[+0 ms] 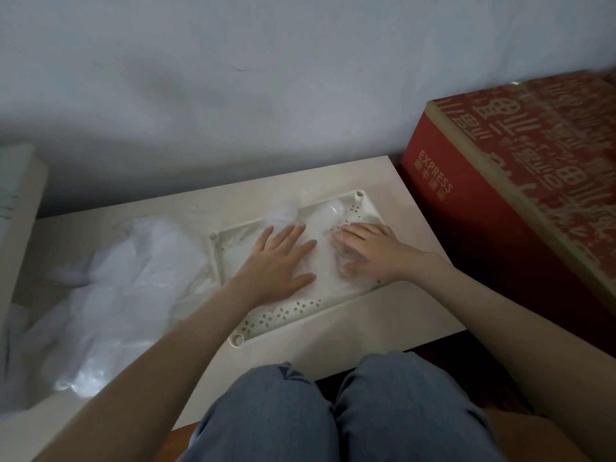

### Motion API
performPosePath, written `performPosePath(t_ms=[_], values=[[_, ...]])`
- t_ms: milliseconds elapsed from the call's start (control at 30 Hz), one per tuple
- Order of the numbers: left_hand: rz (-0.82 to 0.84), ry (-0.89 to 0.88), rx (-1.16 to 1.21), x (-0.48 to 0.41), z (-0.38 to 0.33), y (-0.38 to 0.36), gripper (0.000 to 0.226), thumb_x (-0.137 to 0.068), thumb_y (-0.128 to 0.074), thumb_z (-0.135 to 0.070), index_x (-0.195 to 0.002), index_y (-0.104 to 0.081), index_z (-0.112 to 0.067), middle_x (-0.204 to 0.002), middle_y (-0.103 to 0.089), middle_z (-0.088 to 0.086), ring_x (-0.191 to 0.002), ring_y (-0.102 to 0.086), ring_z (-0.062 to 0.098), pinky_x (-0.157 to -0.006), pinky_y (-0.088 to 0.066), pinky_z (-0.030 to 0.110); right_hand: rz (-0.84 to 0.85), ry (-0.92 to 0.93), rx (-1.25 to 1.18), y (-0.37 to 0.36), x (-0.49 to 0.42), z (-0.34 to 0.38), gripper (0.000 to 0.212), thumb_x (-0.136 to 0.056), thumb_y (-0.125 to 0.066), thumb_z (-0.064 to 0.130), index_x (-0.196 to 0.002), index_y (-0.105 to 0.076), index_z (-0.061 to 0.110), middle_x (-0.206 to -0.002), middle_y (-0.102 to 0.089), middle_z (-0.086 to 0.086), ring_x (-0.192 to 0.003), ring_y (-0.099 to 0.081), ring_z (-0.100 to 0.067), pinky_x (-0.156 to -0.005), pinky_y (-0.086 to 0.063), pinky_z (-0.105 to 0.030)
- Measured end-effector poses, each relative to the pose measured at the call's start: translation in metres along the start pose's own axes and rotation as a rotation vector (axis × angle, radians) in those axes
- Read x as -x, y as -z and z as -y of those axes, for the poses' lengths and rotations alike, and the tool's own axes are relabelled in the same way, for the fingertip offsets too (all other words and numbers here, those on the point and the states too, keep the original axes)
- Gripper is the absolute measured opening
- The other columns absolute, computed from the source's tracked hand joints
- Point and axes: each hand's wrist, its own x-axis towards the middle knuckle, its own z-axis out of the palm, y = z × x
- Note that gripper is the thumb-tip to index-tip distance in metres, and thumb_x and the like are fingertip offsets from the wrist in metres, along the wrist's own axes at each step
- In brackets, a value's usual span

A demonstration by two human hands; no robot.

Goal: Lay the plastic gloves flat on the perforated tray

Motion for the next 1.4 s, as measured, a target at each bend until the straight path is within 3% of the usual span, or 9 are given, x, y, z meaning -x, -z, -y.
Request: performPosePath(t_ms=[233, 633, 700, 767, 833, 900, 1100, 1267, 1400], values=[[0.056, -0.062, 0.002, 0.005, 0.012, -0.022, 0.079, -0.079, 0.011, -0.076, -0.148, 0.013, -0.037, -0.159, 0.016, 0.0, -0.145, 0.018, 0.017, -0.115, 0.018, 0.041, 0.12, -0.023, 0.056, -0.007, 0.007, 0.0, 0.079, -0.092, -0.044, 0.058, -0.152, 0.002, 0.034, -0.161, 0.011, 0.007, -0.147, 0.013, -0.013, -0.117, 0.007, -0.039], [0.018, -0.012, 0.103, 0.006, 0.003, -0.016, 0.08, -0.079, 0.013, -0.075, -0.148, 0.015, -0.036, -0.159, 0.019, 0.001, -0.145, 0.021, 0.015, -0.117, 0.015, 0.038, 0.121, 0.002, 0.15, -0.003, 0.002, -0.006, 0.083, -0.09, -0.045, 0.061, -0.152, 0.003, 0.032, -0.161, 0.011, 0.006, -0.147, 0.014, -0.015, -0.117, 0.008, -0.039], [-0.089, -0.006, 0.173, 0.009, 0.0, -0.003, 0.078, -0.086, 0.006, -0.07, -0.152, 0.001, -0.03, -0.16, 0.009, 0.002, -0.146, 0.013, 0.014, -0.119, 0.01, 0.035, 0.054, 0.015, 0.134, 0.003, 0.002, -0.006, 0.078, -0.089, -0.049, 0.06, -0.151, -0.011, 0.033, -0.161, 0.0, 0.005, -0.147, 0.008, -0.016, -0.117, 0.006, -0.039], [-0.292, 0.051, 0.225, 0.016, 0.001, 0.011, 0.064, -0.097, -0.018, -0.054, -0.149, -0.031, -0.017, -0.158, -0.021, 0.009, -0.145, -0.018, 0.025, -0.118, -0.013, 0.041, -0.051, 0.015, 0.062, 0.012, 0.003, -0.002, 0.067, -0.09, -0.051, 0.055, -0.148, -0.026, 0.034, -0.159, -0.012, 0.004, -0.145, -0.001, -0.017, -0.114, 0.001, -0.036], [-0.508, 0.204, 0.184, 0.025, 0.006, 0.021, 0.045, -0.095, -0.039, -0.029, -0.133, -0.05, -0.009, -0.143, -0.044, 0.017, -0.126, -0.044, 0.037, -0.104, -0.036, 0.05, -0.184, -0.009, -0.045, 0.023, 0.003, 0.003, 0.055, -0.088, -0.05, 0.053, -0.139, -0.043, 0.032, -0.151, -0.028, 0.007, -0.14, -0.015, -0.019, -0.109, -0.005, -0.031], [-0.573, 0.445, 0.144, 0.038, 0.018, 0.025, 0.04, -0.088, -0.049, -0.012, -0.127, -0.052, -0.004, -0.136, -0.046, 0.021, -0.117, -0.047, 0.042, -0.098, -0.039, 0.053, -0.286, -0.036, -0.135, 0.033, 0.003, 0.011, 0.052, -0.077, -0.042, 0.05, -0.123, -0.058, 0.03, -0.135, -0.044, 0.011, -0.13, -0.028, -0.017, -0.095, -0.012, -0.025], [-0.203, 0.919, 0.112, 0.092, 0.049, 0.03, 0.054, -0.097, -0.044, -0.035, -0.141, -0.031, -0.008, -0.149, -0.027, 0.014, -0.135, -0.027, 0.034, -0.11, -0.022, 0.047, -0.413, -0.03, -0.137, 0.046, -0.007, 0.042, 0.021, -0.086, -0.056, 0.022, -0.106, -0.063, 0.022, -0.116, -0.05, 0.006, -0.116, -0.035, -0.018, -0.087, -0.016, -0.025], [-0.015, 0.9, 0.159, 0.125, 0.068, 0.023, 0.047, -0.096, -0.048, -0.04, -0.132, -0.042, -0.01, -0.131, -0.049, 0.013, -0.118, -0.049, 0.031, -0.095, -0.04, 0.038, -0.316, 0.104, -0.128, 0.048, -0.018, 0.094, 0.025, -0.088, -0.056, 0.022, -0.112, -0.061, 0.022, -0.115, -0.049, 0.004, -0.116, -0.033, -0.017, -0.092, -0.017, -0.026], [-0.077, 0.919, 0.247, 0.14, 0.071, 0.022, 0.024, -0.097, -0.048, -0.02, -0.119, -0.051, -0.009, -0.119, -0.056, 0.011, -0.111, -0.055, 0.029, -0.088, -0.044, 0.037, -0.255, 0.205, -0.075, 0.053, -0.021, 0.127, 0.028, -0.091, -0.053, 0.023, -0.118, -0.058, 0.022, -0.121, -0.049, 0.004, -0.118, -0.032, -0.016, -0.097, -0.02, -0.028]])
